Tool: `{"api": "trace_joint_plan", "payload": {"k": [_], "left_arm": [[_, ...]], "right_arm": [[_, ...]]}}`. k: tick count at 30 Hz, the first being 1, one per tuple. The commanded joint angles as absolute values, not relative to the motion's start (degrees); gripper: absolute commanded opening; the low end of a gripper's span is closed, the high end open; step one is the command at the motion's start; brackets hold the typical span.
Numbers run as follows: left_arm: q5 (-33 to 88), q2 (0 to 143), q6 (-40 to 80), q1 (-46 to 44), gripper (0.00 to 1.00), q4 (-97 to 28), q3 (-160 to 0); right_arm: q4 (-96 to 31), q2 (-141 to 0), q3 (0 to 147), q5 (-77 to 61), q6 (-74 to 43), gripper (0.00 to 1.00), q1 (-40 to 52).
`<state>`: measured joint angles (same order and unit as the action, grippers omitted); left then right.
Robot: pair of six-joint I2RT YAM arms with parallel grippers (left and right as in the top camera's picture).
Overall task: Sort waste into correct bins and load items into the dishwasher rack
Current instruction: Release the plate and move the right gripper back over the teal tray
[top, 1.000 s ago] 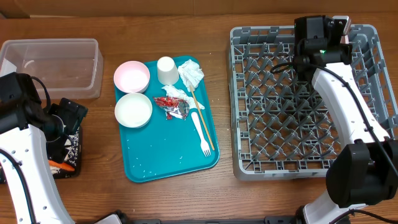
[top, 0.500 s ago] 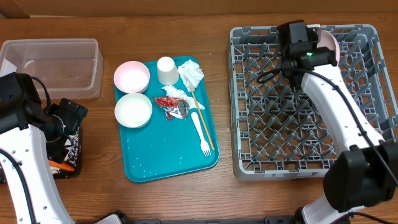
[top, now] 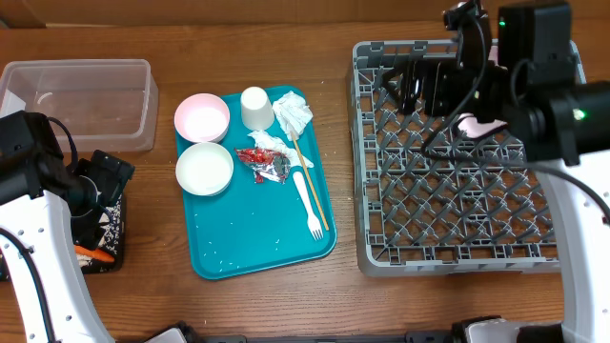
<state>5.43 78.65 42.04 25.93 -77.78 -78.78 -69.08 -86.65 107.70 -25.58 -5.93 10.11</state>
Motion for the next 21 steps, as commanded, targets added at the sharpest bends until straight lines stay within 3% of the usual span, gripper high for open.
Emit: {"api": "trace_joint_plan", "payload": {"k": [1, 10, 21], "left_arm": [[5.8, 78.41, 42.02, 26.2, 1.0, -77.71, -79.66], [5.8, 78.41, 42.0, 26.2, 1.0, -77.71, -79.66], [5.8, 78.41, 42.0, 26.17, 1.0, -77.71, -79.66]], "right_arm": [[-69.8, -88.31, 106.89, -40.77, -5.98, 1.0, 12.51], [-66.85, -96.62, 101.08, -25.8, -7.4, 1.0, 30.85], [-61.43, -108.97, 101.08, -17.56, -14.06, 1.0, 41.21]]}}
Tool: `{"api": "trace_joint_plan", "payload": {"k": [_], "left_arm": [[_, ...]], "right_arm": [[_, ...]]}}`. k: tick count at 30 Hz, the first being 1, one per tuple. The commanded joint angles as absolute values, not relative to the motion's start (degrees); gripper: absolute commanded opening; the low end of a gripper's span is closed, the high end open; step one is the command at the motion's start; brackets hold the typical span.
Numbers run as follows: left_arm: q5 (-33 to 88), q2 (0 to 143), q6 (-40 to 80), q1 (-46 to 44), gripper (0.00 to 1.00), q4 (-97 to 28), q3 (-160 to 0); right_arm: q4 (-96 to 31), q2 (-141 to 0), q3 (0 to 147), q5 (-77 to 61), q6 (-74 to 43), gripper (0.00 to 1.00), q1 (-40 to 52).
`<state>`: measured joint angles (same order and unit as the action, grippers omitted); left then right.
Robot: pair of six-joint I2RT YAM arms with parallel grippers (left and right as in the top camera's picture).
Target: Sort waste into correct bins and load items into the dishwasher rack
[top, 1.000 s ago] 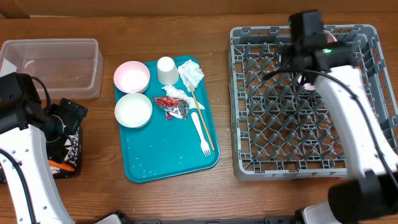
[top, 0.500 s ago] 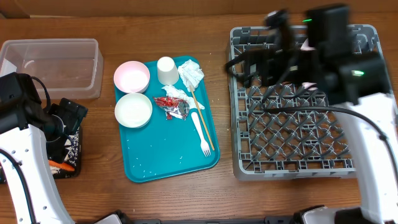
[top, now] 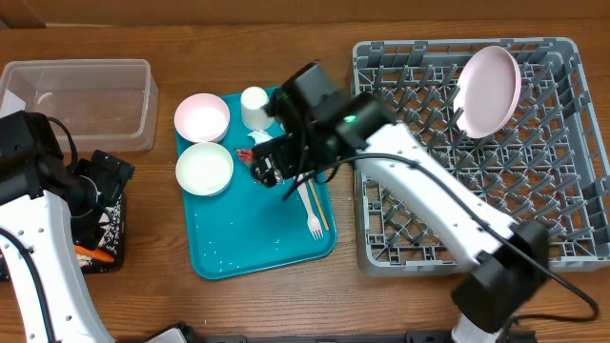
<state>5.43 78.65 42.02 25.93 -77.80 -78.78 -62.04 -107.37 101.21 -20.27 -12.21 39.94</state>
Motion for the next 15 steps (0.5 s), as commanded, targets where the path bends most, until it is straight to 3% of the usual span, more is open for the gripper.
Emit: {"api": "trace_joint_plan", "payload": {"k": [1, 9, 15], "left_arm": [[5.8, 78.41, 42.0, 26.17, 1.0, -77.71, -79.66], [5.8, 78.41, 42.0, 26.2, 1.0, -77.71, -79.66], [5.8, 78.41, 42.0, 26.2, 1.0, -77.71, -79.66]], "right_arm": [[-61.36, -109.58, 101.08, -17.52, -14.5, 1.0, 41.56], [-63.07, -110.65, 101.3, -16.12, -15.55, 1.0, 41.47], [-70.26, -108.62, 104.99, -4.89, -24.05, 1.0, 39.94]]}}
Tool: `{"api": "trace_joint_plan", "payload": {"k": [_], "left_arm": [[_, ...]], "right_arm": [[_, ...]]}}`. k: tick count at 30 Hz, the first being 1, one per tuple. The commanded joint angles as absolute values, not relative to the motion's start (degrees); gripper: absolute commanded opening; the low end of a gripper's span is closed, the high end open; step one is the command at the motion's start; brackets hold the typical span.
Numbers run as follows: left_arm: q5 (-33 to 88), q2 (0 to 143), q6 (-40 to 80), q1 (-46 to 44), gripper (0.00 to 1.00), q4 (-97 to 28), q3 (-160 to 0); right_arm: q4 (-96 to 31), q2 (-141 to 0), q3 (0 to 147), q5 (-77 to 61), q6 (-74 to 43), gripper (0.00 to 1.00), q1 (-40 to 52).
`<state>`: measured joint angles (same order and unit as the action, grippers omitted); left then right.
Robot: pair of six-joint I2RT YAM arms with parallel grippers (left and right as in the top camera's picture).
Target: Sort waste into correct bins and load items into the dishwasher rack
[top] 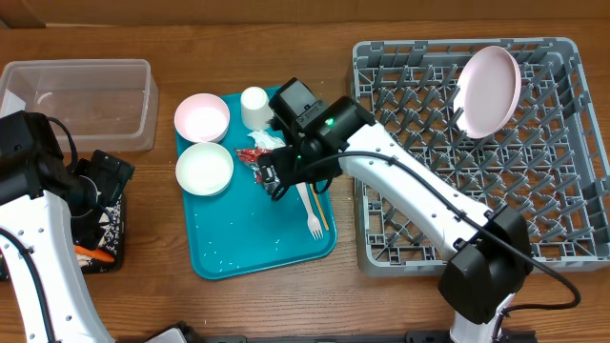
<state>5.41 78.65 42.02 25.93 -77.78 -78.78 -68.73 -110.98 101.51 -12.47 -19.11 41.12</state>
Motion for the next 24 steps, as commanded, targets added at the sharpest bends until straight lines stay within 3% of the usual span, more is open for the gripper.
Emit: {"api": "trace_joint_plan", "payload": {"k": [1, 13, 24], "left_arm": [[5.8, 78.41, 42.0, 26.17, 1.0, -77.71, -79.66], [5.8, 78.41, 42.0, 26.2, 1.0, -77.71, -79.66], [5.8, 78.41, 42.0, 26.2, 1.0, -77.71, -79.66]], "right_arm": [[-71.26, -107.98, 105.62, -3.51, -24.82, 1.0, 39.81], [-77.91, -96.79, 107.7, 9.61, -33.04, 1.0, 39.77], [-72.23, -97.06, 107.63, -8.91, -33.06, 1.0, 39.77]]}}
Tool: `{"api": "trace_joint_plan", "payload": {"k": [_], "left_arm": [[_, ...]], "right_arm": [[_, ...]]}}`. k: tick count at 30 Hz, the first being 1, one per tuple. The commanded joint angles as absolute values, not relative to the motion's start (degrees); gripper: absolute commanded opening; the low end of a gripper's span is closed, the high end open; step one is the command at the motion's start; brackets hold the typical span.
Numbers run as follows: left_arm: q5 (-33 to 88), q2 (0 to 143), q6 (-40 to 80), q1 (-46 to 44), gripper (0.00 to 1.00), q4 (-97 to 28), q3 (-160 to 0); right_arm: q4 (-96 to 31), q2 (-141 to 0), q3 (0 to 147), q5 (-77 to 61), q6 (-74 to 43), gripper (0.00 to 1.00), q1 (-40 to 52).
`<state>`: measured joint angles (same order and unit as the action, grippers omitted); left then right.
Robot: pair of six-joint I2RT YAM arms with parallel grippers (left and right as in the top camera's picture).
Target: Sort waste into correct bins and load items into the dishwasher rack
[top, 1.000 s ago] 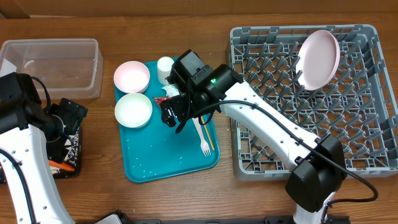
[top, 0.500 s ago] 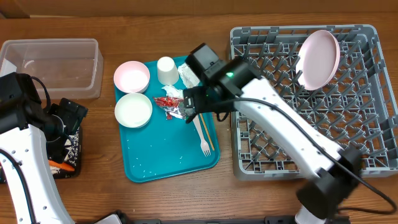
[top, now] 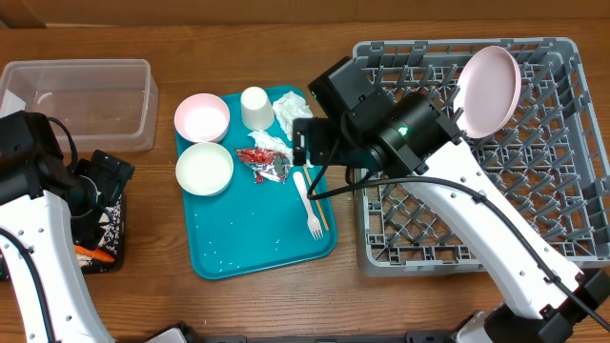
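Note:
The teal tray point(top: 238, 243) holds a pink bowl point(top: 202, 117), a white bowl point(top: 204, 168), a white cup point(top: 254, 107), a crumpled tissue point(top: 292, 110), a red wrapper point(top: 266, 162), a white fork point(top: 308, 202) and a wooden stick point(top: 322, 217). A pink plate point(top: 489, 90) stands on edge in the grey dishwasher rack point(top: 376, 257). My right gripper point(top: 303, 143) hovers over the tray's right side, just above the fork's handle; its jaws are hidden under the wrist. My left gripper point(top: 95, 205) is over a small black bin point(top: 107, 250) at the far left.
A clear plastic container point(top: 81, 100) stands at the back left. Something orange point(top: 95, 254) lies in the black bin. The right arm's forearm crosses the rack's left half.
My right arm has drawn back to the right, from over the wrapper and fork to the tray's right edge. The tray's contents look unchanged. The left arm has not moved.
My right gripper was at the rack's far side with the pink plate. Then the plate stood alone in the rack and the arm reached over the tray. It hung low over the wrapper and fork, and now sits nearer the rack.

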<state>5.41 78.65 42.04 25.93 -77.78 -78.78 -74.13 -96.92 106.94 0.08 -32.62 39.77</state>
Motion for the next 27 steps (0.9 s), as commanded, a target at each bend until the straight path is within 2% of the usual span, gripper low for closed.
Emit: {"api": "trace_joint_plan", "payload": {"k": [1, 8, 14, 27], "left_arm": [[5.8, 78.41, 42.0, 26.2, 1.0, -77.71, -79.66], [5.8, 78.41, 42.0, 26.2, 1.0, -77.71, -79.66], [5.8, 78.41, 42.0, 26.2, 1.0, -77.71, -79.66], [5.8, 78.41, 42.0, 26.2, 1.0, -77.71, -79.66]], "right_arm": [[-71.11, -97.17, 107.63, -11.4, -33.06, 1.0, 39.79], [-66.02, -98.48, 107.0, -13.69, -33.04, 1.0, 41.41], [-67.44, -98.5, 107.0, -6.87, -33.01, 1.0, 41.39], [-67.77, -98.5, 107.0, -6.9, -33.04, 1.0, 41.41]]}}
